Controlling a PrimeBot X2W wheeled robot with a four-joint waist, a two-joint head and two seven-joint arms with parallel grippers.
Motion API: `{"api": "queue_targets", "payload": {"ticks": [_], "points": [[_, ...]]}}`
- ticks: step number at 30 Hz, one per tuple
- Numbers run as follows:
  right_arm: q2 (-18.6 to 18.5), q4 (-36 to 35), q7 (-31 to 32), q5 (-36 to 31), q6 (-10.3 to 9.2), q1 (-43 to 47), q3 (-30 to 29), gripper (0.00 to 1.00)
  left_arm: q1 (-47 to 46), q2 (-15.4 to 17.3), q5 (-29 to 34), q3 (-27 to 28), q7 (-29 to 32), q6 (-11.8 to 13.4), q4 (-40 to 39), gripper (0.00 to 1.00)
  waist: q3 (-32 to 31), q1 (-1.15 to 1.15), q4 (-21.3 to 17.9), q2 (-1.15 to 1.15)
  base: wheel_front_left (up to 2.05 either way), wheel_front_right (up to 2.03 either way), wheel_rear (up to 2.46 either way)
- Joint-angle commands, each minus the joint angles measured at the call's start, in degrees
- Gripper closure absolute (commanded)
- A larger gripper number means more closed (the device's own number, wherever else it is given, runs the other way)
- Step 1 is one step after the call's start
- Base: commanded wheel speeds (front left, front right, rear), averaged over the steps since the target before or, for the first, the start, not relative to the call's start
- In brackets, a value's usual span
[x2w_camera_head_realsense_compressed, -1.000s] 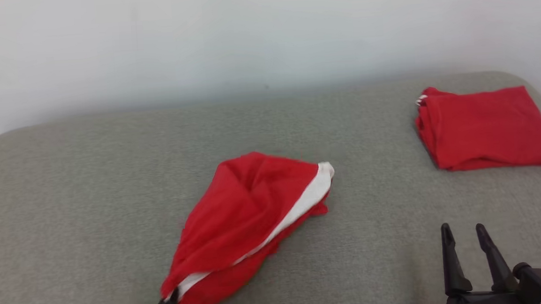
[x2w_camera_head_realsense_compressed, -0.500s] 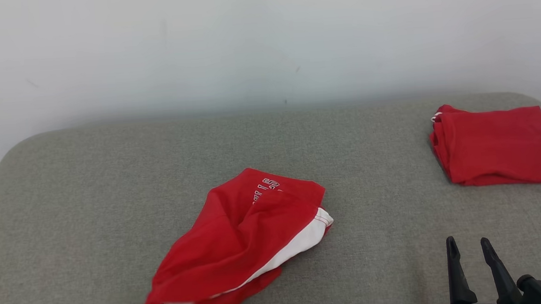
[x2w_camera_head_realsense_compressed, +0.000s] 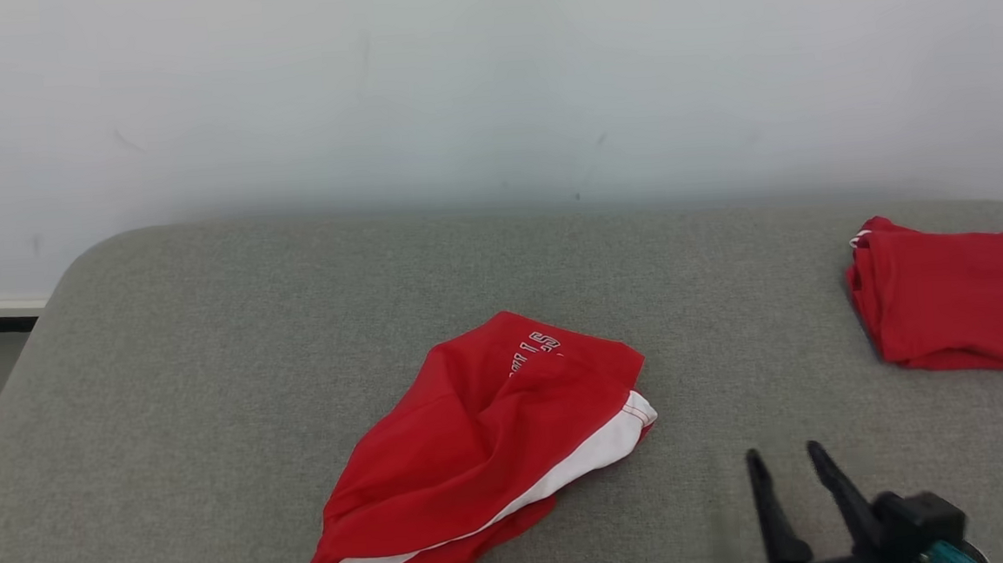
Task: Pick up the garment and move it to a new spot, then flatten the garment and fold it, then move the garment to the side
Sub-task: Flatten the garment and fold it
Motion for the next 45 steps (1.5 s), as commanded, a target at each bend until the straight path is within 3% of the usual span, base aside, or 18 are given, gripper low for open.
{"api": "queue_targets", "payload": {"ticks": [1,11,24,25,26,27,35,41,45], "points": [[-0.76,0.57,0.52,-0.39,-0.12,-1.08,1.26,0.00,-1.00,-0.48,-0.76,-0.03,0.44,-0.64,0.74,0.00,0.26,0.01,0.29,0.00,0.00,0.00,0.00],[-6.60,12.40,4.53,2.21,-0.12,-13.56,12.15,0.00,-6.50,-2.14,-1.82,-2.30,-0.05,-3.46,7.33,0.00,1.27,0.01,1.75,0.00,0.00,0.00,0.00],[-9.00,29.99,5.04,8.30,-0.12,-27.88,22.65,0.00,-13.59,-5.64,-10.56,-6.90,2.23,-4.98,12.73,0.00,4.96,0.01,5.09,0.00,0.00,0.00,0.00],[-8.85,31.13,5.29,8.88,-0.12,-28.62,23.63,0.08,-13.92,-5.83,-11.74,-7.69,2.71,-4.99,12.56,0.50,5.18,0.01,5.21,0.00,0.00,0.00,0.00],[-8.85,31.13,5.29,8.88,-0.12,-28.62,23.63,0.08,-13.92,-5.83,-11.74,-7.69,2.71,-4.99,12.56,0.50,5.18,0.01,5.21,0.00,0.00,0.00,0.00],[-9.04,32.73,4.78,9.96,-0.12,-30.25,25.02,1.00,-14.63,-5.35,-13.96,-9.39,3.32,-4.99,12.25,1.00,5.63,0.01,5.48,0.00,0.00,0.00,0.00],[-9.99,34.07,-1.29,14.14,-0.12,-29.07,27.58,1.00,-12.32,-2.76,-17.05,-11.50,-0.79,-4.82,8.82,1.00,3.61,0.01,5.33,0.00,0.00,0.00,0.00],[-12.61,27.66,-3.77,18.96,-0.12,-23.92,27.22,1.00,-9.12,0.71,-14.96,-12.23,-1.79,-4.42,0.52,1.00,1.35,0.01,4.51,0.00,0.00,0.00,0.00],[-13.86,21.70,-2.57,21.62,-0.12,-24.31,26.12,1.00,-12.74,3.07,-14.11,-11.48,0.48,-3.61,-5.76,1.00,1.12,0.01,2.94,0.00,0.00,0.00,0.00]]}}
